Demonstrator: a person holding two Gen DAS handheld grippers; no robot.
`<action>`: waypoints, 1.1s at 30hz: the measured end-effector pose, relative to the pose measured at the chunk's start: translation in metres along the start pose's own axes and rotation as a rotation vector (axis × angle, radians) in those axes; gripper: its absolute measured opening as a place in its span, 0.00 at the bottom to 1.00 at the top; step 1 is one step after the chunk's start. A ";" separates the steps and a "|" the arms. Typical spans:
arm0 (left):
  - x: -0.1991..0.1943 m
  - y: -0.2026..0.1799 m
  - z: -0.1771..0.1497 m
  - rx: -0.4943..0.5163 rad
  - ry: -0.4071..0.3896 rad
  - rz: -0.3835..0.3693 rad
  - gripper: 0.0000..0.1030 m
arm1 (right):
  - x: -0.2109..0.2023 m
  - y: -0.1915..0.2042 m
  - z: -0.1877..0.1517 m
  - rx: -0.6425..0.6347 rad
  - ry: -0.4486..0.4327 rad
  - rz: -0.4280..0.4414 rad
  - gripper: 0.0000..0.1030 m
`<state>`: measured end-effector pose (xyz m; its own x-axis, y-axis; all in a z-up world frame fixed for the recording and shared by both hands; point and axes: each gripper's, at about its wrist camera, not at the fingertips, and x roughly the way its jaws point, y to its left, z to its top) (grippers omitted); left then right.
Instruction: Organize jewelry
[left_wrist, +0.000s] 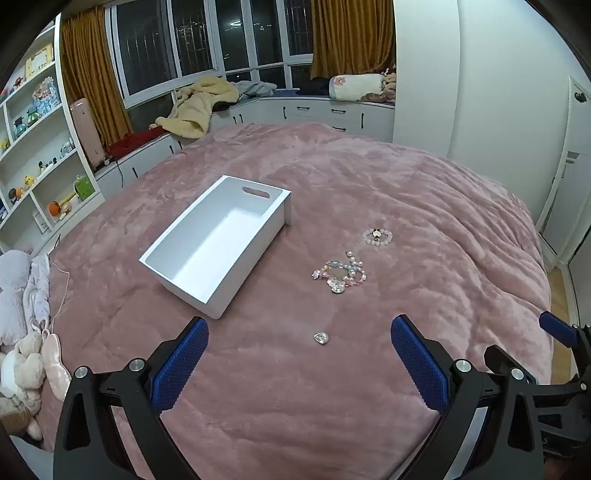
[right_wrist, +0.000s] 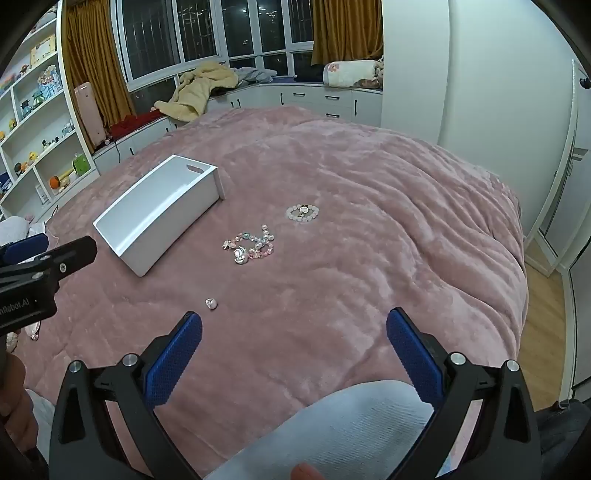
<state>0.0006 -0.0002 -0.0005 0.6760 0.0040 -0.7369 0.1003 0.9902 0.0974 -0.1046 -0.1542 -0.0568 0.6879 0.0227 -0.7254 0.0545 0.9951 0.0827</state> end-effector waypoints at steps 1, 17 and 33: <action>0.000 0.000 0.000 -0.003 -0.007 -0.007 0.97 | -0.001 0.000 0.000 -0.003 -0.001 -0.002 0.96; 0.004 -0.001 -0.001 -0.003 -0.003 -0.008 0.97 | -0.005 -0.006 0.002 0.004 -0.004 0.011 0.96; 0.009 0.001 -0.003 0.001 -0.004 -0.007 0.97 | -0.006 -0.004 -0.002 0.000 -0.011 0.002 0.96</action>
<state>0.0045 0.0009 -0.0095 0.6779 -0.0039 -0.7351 0.1058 0.9901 0.0924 -0.1108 -0.1576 -0.0540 0.6958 0.0236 -0.7178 0.0533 0.9950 0.0844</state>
